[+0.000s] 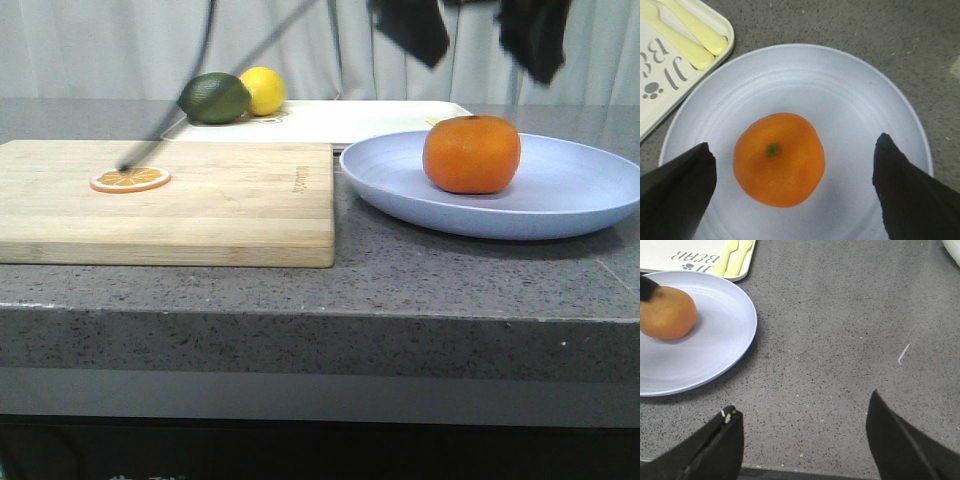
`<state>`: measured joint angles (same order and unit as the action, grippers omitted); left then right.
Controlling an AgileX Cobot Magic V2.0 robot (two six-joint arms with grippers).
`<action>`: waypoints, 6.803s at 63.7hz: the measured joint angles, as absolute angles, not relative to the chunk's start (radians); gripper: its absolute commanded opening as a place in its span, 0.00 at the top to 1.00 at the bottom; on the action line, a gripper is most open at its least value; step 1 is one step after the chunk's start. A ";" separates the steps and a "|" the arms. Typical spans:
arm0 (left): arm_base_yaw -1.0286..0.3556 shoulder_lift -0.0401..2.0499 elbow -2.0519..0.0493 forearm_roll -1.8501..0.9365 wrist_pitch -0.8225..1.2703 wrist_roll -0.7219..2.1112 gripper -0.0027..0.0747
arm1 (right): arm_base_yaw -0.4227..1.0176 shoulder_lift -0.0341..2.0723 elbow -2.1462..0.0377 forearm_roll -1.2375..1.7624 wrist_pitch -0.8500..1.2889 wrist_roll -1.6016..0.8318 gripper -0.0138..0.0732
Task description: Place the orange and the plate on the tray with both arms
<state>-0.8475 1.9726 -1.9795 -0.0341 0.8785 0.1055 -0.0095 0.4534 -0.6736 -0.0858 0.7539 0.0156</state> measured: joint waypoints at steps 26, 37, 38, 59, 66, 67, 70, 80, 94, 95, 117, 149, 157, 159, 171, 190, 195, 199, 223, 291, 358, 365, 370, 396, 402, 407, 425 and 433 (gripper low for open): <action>-0.818 1.506 -1.545 -0.036 0.873 0.106 0.16 | -0.009 0.453 -0.674 -0.086 0.754 0.016 0.23; -0.768 1.304 -1.361 -0.036 0.858 0.106 0.16 | -0.009 0.453 -0.674 -0.086 0.754 0.016 0.23; -0.761 1.282 -1.340 -0.036 0.857 0.106 0.16 | -0.009 0.453 -0.674 -0.086 0.754 0.016 0.23; -0.615 0.976 -1.058 -0.035 0.857 0.087 0.16 | -0.009 0.453 -0.674 -0.086 0.754 0.016 0.23; -0.583 0.892 -0.989 -0.035 0.857 0.087 0.16 | -0.009 0.453 -0.674 -0.086 0.754 0.016 0.23; -0.582 0.883 -0.982 -0.035 0.857 0.087 0.16 | -0.009 0.453 -0.674 -0.086 0.754 0.016 0.23; -0.575 0.853 -0.958 -0.035 0.857 0.087 0.16 | -0.009 0.453 -0.674 -0.086 0.754 0.016 0.23; -0.571 0.796 -0.921 -0.020 0.857 0.087 0.16 | -0.009 0.453 -0.674 -0.086 0.754 0.016 0.23; -0.571 0.791 -0.919 -0.009 0.857 0.087 0.16 | -0.009 0.508 -0.747 -0.033 0.784 0.016 0.23; -0.571 0.791 -0.919 -0.007 0.857 0.087 0.16 | -0.009 0.517 -0.756 -0.026 0.791 0.016 0.23; -0.571 0.791 -0.919 0.000 0.857 0.087 0.16 | -0.009 0.860 -0.984 0.000 0.981 0.016 0.23; -0.571 0.791 -0.919 0.000 0.857 0.087 0.16 | -0.042 1.327 -1.084 0.186 0.969 -0.021 0.23; -0.571 0.791 -0.919 0.000 0.857 0.087 0.16 | -0.042 1.387 -1.084 0.276 0.941 -0.056 0.23; -0.571 0.791 -0.919 0.000 0.857 0.087 0.16 | -0.042 1.401 -1.084 0.297 0.936 -0.063 0.23; -0.571 0.791 -0.919 0.000 0.854 0.087 0.16 | -0.067 1.471 -1.084 0.406 0.888 -0.084 0.23; -0.571 0.791 -0.919 0.000 0.850 0.087 0.16 | -0.080 1.527 -1.088 0.502 0.840 -0.119 0.30; -0.571 0.791 -0.919 0.000 0.848 0.087 0.16 | -0.080 1.539 -1.089 0.518 0.838 -0.121 0.40; -0.571 0.791 -0.919 0.000 0.847 0.087 0.16 | -0.080 1.542 -1.089 0.528 0.836 -0.121 0.48; -0.571 0.791 -0.919 0.000 0.845 0.087 0.16 | -0.084 1.547 -1.089 0.528 0.825 -0.120 0.83; -0.571 0.791 -0.919 0.000 0.841 0.087 0.16 | -0.082 1.547 -1.233 0.665 0.946 -0.094 0.92; -0.571 0.791 -0.919 0.000 0.839 0.085 0.16 | 0.031 2.197 -2.097 0.486 0.986 0.335 0.92; -0.571 0.793 -0.919 0.000 0.835 0.082 0.16 | 0.031 2.269 -2.204 0.482 1.016 0.372 0.92; -0.571 0.796 -0.919 0.000 0.833 0.082 0.16 | 0.031 2.300 -2.243 0.481 1.032 0.381 0.92; -0.571 0.809 -0.919 0.000 0.831 0.080 0.16 | 0.037 2.322 -2.266 0.483 1.023 0.391 0.92; -0.571 0.809 -0.919 0.000 0.831 0.080 0.16 | 0.037 2.322 -2.266 0.483 1.023 0.391 0.91; -0.571 0.809 -0.919 0.000 0.831 0.080 0.16 | 0.037 2.322 -2.266 0.483 1.023 0.391 0.90; -0.571 0.809 -0.919 0.000 0.831 0.080 0.16 | 0.037 2.322 -2.267 0.488 1.015 0.394 0.54; -0.571 0.809 -0.919 0.000 0.831 0.080 0.16 | 0.037 2.322 -2.268 0.493 1.015 0.396 0.44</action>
